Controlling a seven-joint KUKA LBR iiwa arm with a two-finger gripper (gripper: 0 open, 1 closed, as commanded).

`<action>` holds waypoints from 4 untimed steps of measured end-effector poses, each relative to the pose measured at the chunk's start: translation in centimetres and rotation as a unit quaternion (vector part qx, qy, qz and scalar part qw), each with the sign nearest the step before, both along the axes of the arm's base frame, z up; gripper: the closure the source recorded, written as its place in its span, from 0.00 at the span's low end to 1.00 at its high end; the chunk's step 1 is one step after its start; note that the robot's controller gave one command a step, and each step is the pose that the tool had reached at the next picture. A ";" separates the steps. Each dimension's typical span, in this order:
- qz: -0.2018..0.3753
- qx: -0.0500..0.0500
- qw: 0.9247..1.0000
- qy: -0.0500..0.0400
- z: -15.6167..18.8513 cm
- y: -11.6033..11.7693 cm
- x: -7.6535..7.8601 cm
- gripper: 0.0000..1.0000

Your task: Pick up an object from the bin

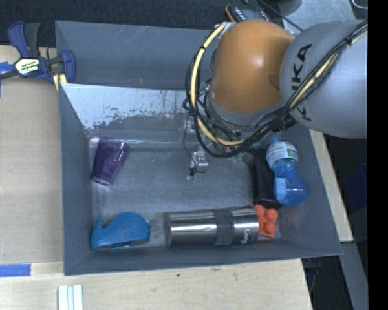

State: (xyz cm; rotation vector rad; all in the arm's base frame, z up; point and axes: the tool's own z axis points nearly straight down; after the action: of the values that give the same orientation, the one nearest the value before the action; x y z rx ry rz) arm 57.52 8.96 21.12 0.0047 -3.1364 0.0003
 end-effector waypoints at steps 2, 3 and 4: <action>0.116 0.001 0.993 -0.004 -9.1 -3.0 -4.5 0.00; 0.042 0.000 0.999 -0.006 -5.7 -7.4 -8.2 0.00; 0.142 0.001 0.990 -0.004 -9.2 -2.2 -9.0 0.00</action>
Offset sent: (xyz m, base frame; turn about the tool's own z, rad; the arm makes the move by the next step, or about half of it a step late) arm -0.0691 -0.0451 -0.1412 -0.3497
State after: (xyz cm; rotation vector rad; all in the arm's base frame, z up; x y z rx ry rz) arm 48.54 6.81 11.89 0.4505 -3.1127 -0.0006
